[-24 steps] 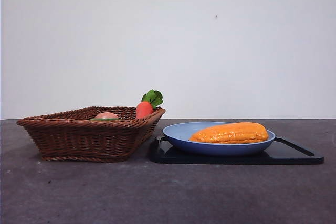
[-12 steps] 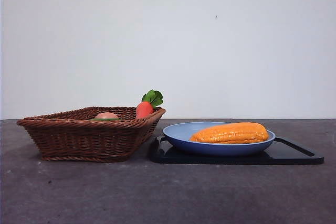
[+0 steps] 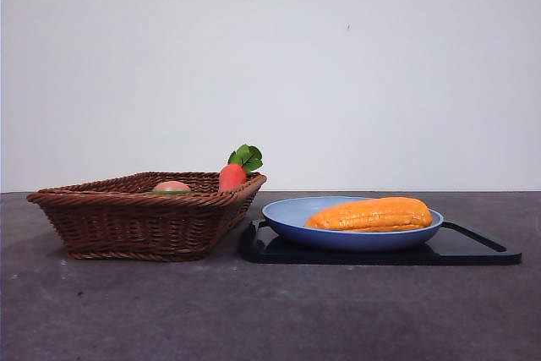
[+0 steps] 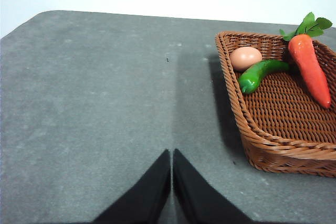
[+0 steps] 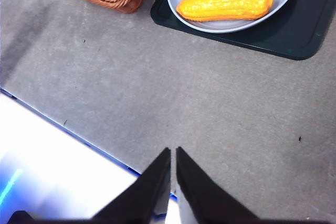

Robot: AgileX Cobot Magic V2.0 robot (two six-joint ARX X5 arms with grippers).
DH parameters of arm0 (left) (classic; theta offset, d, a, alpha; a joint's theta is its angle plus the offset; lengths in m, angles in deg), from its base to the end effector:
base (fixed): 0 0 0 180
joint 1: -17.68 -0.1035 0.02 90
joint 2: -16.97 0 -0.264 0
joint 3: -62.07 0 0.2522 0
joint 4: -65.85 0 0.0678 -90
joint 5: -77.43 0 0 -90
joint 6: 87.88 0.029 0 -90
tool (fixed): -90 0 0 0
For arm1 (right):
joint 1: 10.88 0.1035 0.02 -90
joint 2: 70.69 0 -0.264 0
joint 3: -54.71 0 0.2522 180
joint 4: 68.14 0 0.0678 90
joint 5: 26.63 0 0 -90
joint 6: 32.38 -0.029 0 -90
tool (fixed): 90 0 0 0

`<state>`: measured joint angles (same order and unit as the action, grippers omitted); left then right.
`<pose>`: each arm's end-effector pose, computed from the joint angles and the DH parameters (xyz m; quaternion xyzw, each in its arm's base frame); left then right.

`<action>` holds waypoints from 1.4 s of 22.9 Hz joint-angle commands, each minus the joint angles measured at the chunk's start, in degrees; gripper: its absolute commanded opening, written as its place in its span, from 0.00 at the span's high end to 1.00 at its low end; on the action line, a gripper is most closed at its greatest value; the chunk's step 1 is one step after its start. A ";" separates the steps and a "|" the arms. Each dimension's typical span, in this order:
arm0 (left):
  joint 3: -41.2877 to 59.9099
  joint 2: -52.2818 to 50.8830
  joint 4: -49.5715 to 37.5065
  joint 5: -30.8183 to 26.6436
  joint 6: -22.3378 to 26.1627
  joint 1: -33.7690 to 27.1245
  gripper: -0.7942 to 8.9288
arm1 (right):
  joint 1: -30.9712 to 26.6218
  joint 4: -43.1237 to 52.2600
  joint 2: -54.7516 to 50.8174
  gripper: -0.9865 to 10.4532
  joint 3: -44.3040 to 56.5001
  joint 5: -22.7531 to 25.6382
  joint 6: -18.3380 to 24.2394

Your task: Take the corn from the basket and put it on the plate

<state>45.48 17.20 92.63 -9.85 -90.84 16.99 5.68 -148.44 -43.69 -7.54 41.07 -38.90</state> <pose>0.0932 -0.0003 0.1581 -0.0284 0.0912 -0.0153 0.9953 0.0521 0.0270 0.3019 0.0687 0.3995 0.2850 0.8686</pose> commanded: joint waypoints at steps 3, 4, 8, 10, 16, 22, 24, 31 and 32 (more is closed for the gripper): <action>1.29 -0.07 0.70 -0.09 -0.57 -0.11 0.91 | 0.20 0.68 0.09 0.91 -0.35 -0.11 -0.68; 1.29 -0.07 0.70 -0.07 -0.55 -0.11 0.91 | 0.20 0.68 0.09 0.91 -0.35 -0.11 -0.68; 1.29 -0.07 0.70 -0.09 -0.57 -0.11 0.91 | 0.20 0.68 0.09 0.91 -0.35 -0.11 -0.68; 1.29 -0.07 0.70 -0.09 -0.57 -0.11 0.91 | 0.20 0.68 0.09 0.91 -0.35 -0.11 -0.68; 1.29 -0.07 0.70 -0.07 -0.57 -0.11 0.91 | 0.20 0.68 0.09 0.91 -0.35 -0.11 -0.63; 1.29 -0.07 0.70 -0.09 -0.55 -0.09 0.91 | -0.26 3.08 -1.09 0.91 -0.35 2.45 2.51; 1.29 -0.07 0.70 -0.07 -0.55 -0.11 0.91 | -1.31 10.27 -2.47 0.91 -0.02 6.88 4.96; 1.29 -0.07 0.70 -0.07 -0.55 -0.11 0.91 | -7.45 40.52 -7.10 0.91 6.86 10.67 9.18; 1.29 -0.07 0.70 -0.07 -0.57 -0.11 0.91 | -8.09 44.48 -7.87 0.91 8.87 12.50 9.22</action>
<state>45.50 17.20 92.63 -9.85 -90.99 16.99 -2.17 -107.81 -51.29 0.17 52.39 -30.95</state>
